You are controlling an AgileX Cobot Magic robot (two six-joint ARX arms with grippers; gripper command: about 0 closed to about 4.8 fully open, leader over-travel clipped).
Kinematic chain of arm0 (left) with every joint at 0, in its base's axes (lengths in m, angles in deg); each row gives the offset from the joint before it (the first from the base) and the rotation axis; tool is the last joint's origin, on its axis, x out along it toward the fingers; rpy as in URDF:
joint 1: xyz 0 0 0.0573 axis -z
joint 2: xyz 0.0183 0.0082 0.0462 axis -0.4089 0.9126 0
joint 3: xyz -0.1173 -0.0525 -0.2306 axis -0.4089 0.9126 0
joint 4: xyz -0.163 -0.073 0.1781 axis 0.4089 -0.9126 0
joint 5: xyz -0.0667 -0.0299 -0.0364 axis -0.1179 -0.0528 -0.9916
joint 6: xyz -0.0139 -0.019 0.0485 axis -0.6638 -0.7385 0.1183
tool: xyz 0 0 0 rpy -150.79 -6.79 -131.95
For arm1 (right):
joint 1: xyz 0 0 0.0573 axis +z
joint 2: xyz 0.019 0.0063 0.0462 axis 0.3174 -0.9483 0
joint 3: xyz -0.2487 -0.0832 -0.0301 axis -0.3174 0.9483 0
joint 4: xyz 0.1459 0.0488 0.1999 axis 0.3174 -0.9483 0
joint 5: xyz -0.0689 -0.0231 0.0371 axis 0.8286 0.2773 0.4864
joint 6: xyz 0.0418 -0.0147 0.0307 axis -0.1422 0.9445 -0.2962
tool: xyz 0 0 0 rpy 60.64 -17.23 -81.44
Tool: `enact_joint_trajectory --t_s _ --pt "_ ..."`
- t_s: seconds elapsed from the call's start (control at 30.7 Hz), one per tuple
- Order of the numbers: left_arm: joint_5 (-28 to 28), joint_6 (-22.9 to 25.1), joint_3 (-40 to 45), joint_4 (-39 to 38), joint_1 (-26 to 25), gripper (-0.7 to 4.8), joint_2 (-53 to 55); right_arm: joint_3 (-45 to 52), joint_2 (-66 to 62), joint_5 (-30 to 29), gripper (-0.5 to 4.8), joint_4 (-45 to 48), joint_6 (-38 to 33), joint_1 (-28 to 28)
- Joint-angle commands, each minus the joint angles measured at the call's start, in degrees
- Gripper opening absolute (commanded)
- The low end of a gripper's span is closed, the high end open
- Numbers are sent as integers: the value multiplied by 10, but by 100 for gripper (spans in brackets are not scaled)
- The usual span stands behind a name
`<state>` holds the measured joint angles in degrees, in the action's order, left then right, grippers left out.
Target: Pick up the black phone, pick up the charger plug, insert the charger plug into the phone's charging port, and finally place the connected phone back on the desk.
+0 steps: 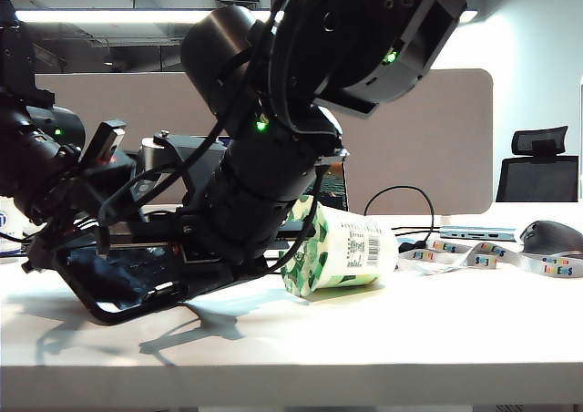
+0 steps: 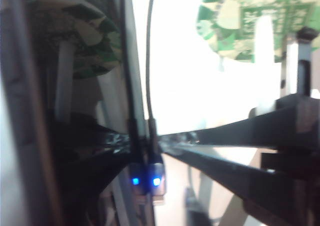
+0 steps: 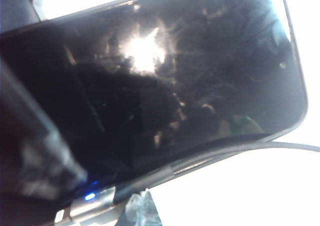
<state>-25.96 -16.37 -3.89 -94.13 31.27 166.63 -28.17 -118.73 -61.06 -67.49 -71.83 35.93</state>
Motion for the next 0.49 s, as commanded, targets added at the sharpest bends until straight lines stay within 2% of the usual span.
enact_joint_trajectory --t_s 0.03,0.07,0.13,0.39,0.49 --pt "24 2 -1 -4 2 49 -3 -2 3 -2 -3 8 3 1" --pt "24 1 -1 -3 2 43 -2 -2 3 -3 -3 8 3 1" --pt "24 2 -1 -3 2 -6 -2 -2 3 -3 -3 8 3 1" --pt "26 3 -2 25 1 -6 -7 -2 89 -3 -3 1 3 -8" --pt "55 18 -2 30 1 -6 -27 -2 133 -3 -3 2 3 -9"
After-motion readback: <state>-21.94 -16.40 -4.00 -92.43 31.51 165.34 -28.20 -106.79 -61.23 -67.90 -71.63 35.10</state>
